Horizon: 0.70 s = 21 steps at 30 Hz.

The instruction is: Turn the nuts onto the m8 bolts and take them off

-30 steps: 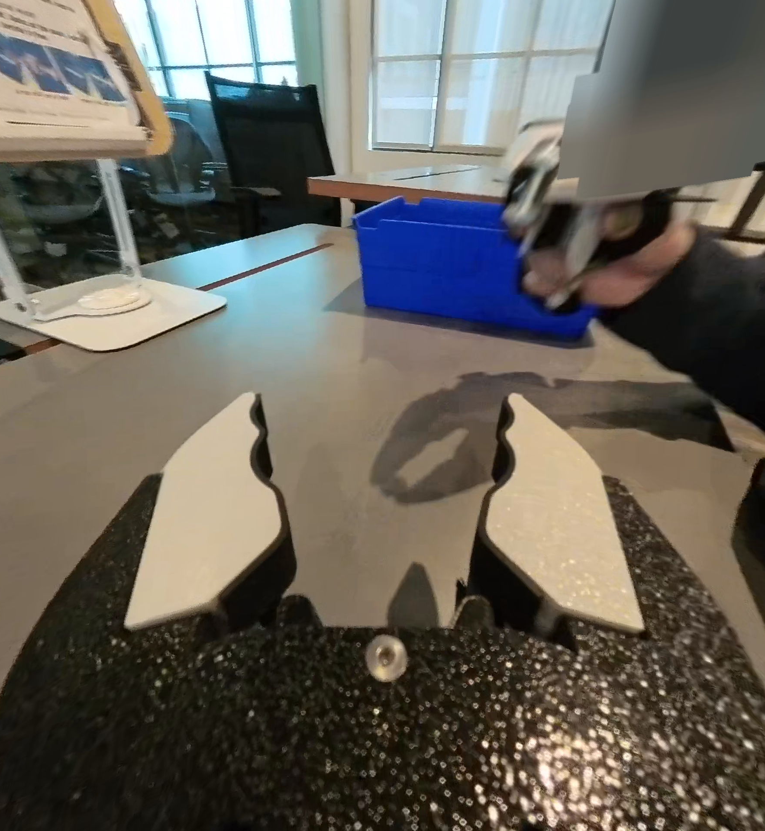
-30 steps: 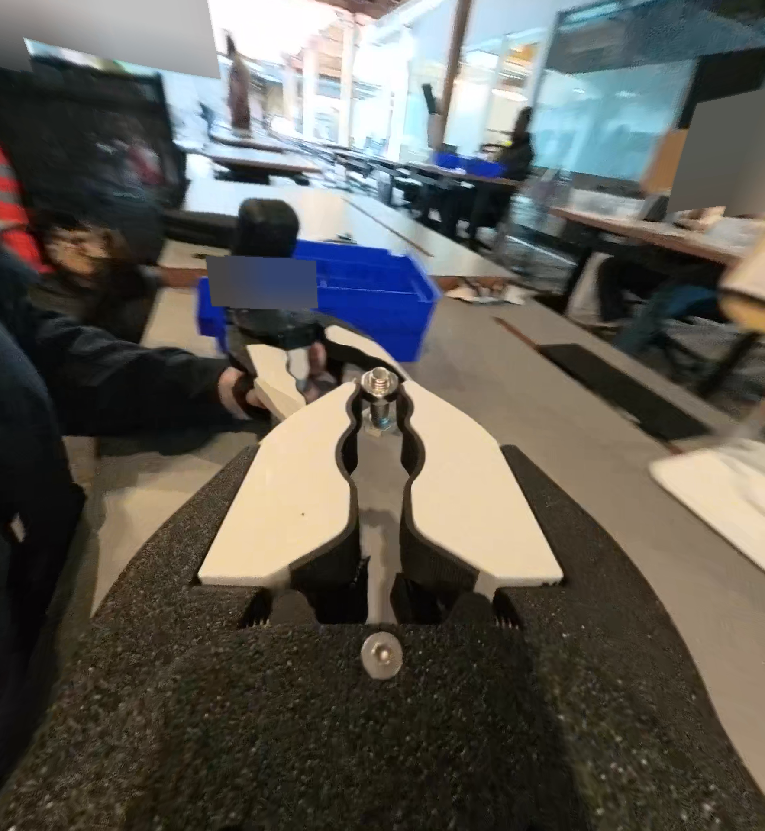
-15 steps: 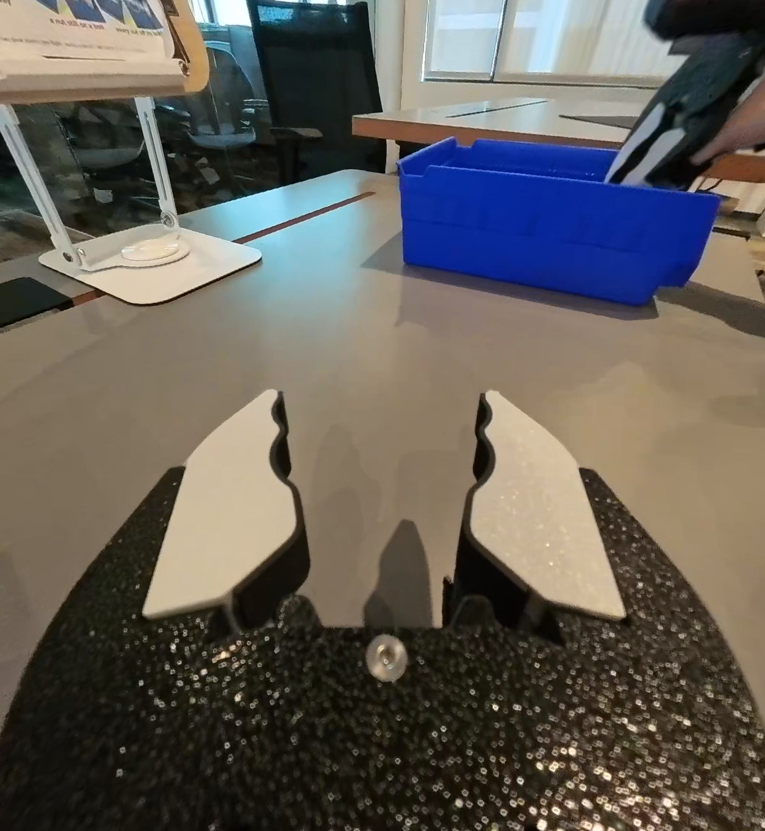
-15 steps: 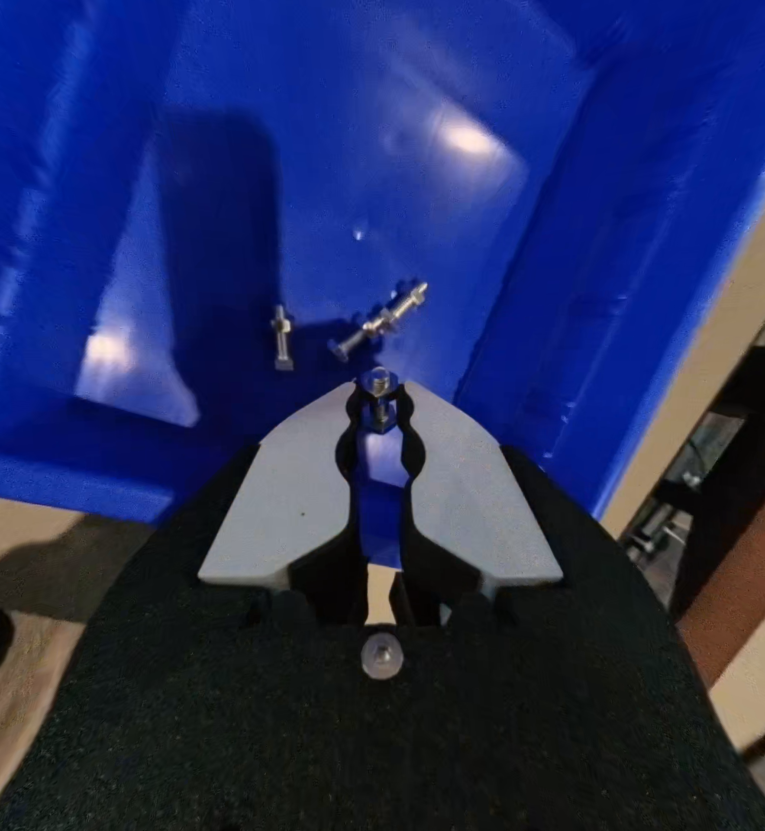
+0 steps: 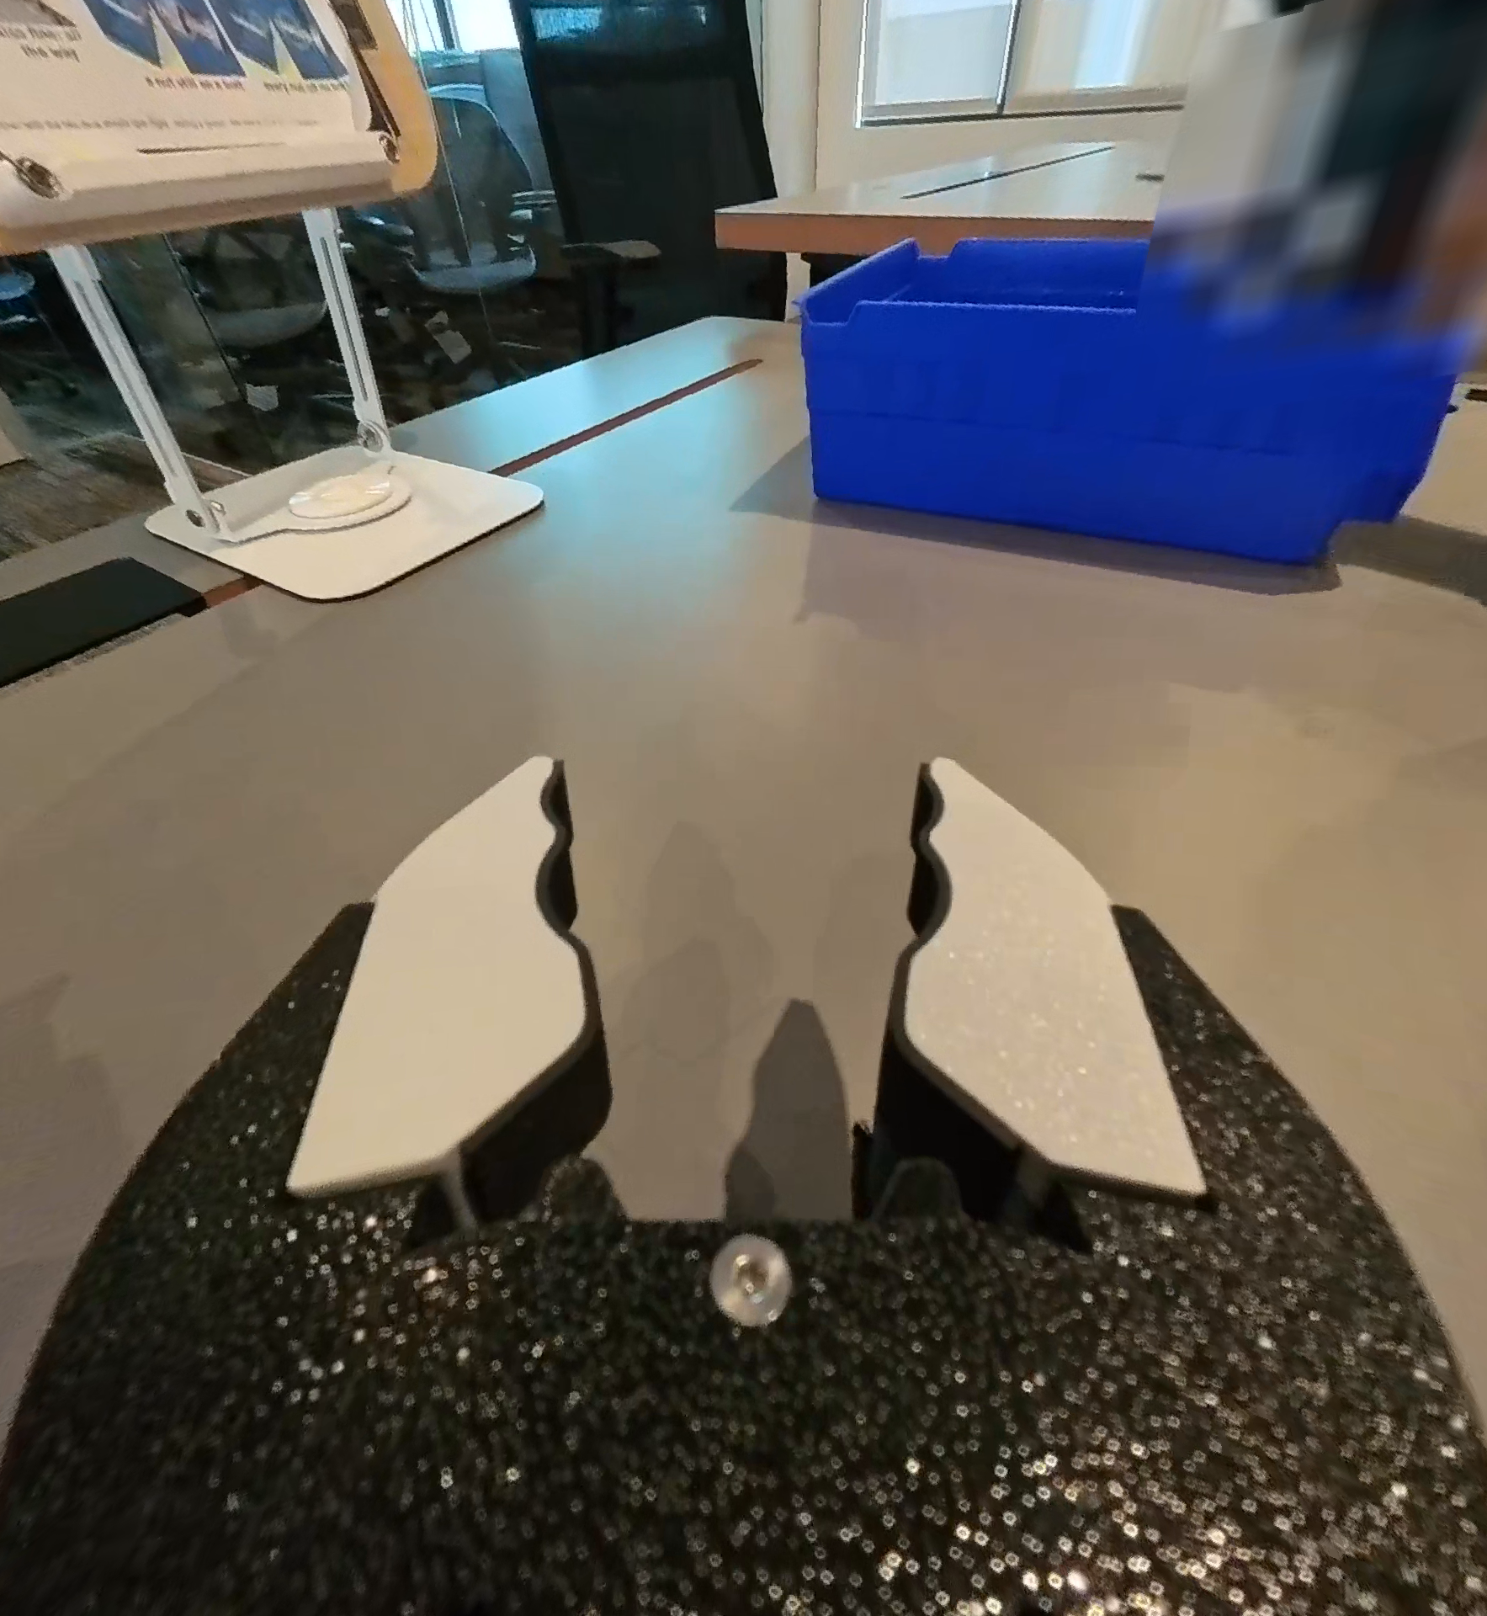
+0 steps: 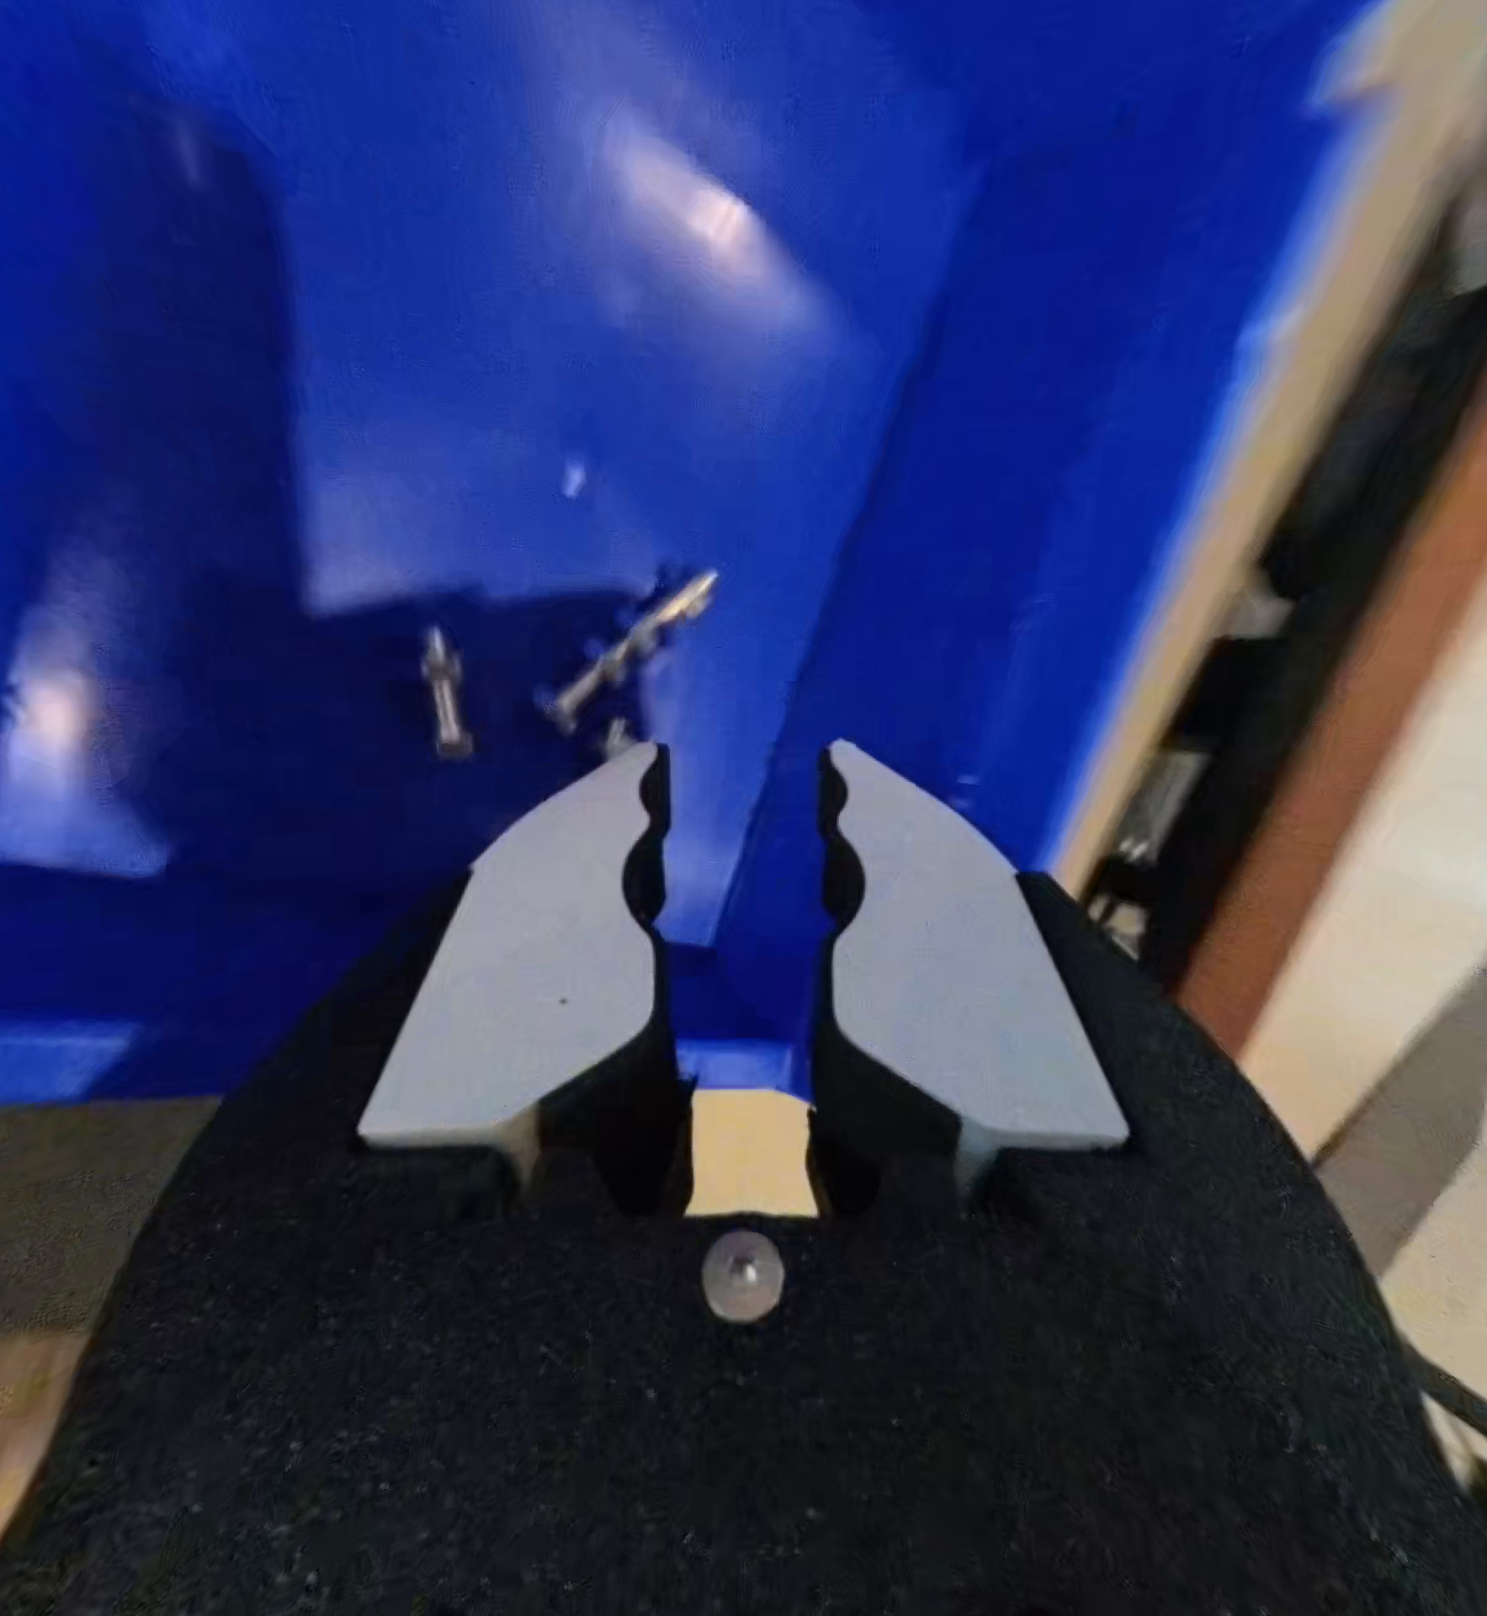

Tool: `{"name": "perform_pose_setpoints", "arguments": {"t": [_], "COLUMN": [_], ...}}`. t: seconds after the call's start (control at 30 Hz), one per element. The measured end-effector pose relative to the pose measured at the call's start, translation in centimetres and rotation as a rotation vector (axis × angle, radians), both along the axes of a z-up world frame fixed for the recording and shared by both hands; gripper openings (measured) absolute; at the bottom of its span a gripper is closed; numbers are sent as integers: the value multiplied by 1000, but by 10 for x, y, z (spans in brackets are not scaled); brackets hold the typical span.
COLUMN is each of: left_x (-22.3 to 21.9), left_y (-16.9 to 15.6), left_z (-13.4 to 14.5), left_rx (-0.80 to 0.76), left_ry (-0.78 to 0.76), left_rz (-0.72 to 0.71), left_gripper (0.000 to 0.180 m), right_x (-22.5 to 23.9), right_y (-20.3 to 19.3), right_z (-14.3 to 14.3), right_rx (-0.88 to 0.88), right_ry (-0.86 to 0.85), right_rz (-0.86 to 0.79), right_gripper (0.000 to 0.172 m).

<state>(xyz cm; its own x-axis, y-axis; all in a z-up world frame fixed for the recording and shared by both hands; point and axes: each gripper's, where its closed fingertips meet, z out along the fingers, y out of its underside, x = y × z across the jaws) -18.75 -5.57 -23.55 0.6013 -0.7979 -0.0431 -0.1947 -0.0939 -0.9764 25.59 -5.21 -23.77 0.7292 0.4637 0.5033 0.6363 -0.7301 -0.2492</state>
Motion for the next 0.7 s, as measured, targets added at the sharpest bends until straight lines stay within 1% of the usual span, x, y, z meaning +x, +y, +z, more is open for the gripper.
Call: {"name": "perform_pose_setpoints", "arguments": {"t": [0.07, 0.13, 0.17, 0.2, 0.23, 0.3, 0.43, 0.53, 0.57, 0.63, 0.7], "left_x": [-2, -3, -3, -4, -5, -8, -10, -11, -11, -11, -11], "left_y": [2, 3, 4, 5, 6, 8, 10, 11, 11, 11, 12], "left_z": [-1, -3, -3, -4, -5, -6, -7, -9, -10, -10, -11], "left_rx": [0, -6, -8, -9, -9, -8, -7, -12, -14, -12, -7], "left_ry": [5, 11, 11, 13, 18, 29, 35, 46, 50, 59, 67], "left_rz": [14, 25, 30, 37, 47, 67, 89, 101, 101, 106, 108], "left_gripper": [72, 69, 68, 67, 65, 64, 62, 61, 60, 59, 58], "right_x": [-33, -89, -121, -153, -184, -227, -288, -315, -320, -328, -334], "right_y": [3, -1, -4, -7, -10, -6, 18, 25, 27, 23, 19], "right_z": [50, 93, 108, 116, 117, 104, 63, 43, 39, 38, 36], "right_rx": [271, 510, 598, 650, 673, 699, 799, 895, 917, 915, 969], "right_ry": [87, 280, 398, 515, 612, 714, 761, 811, 803, 734, 688], "right_rz": [14, 93, 152, 220, 291, 369, 491, 527, 534, 587, 654], "right_gripper": [31, 29, 29, 28, 28, 29, 26, 21, 17, 19, 18]}}
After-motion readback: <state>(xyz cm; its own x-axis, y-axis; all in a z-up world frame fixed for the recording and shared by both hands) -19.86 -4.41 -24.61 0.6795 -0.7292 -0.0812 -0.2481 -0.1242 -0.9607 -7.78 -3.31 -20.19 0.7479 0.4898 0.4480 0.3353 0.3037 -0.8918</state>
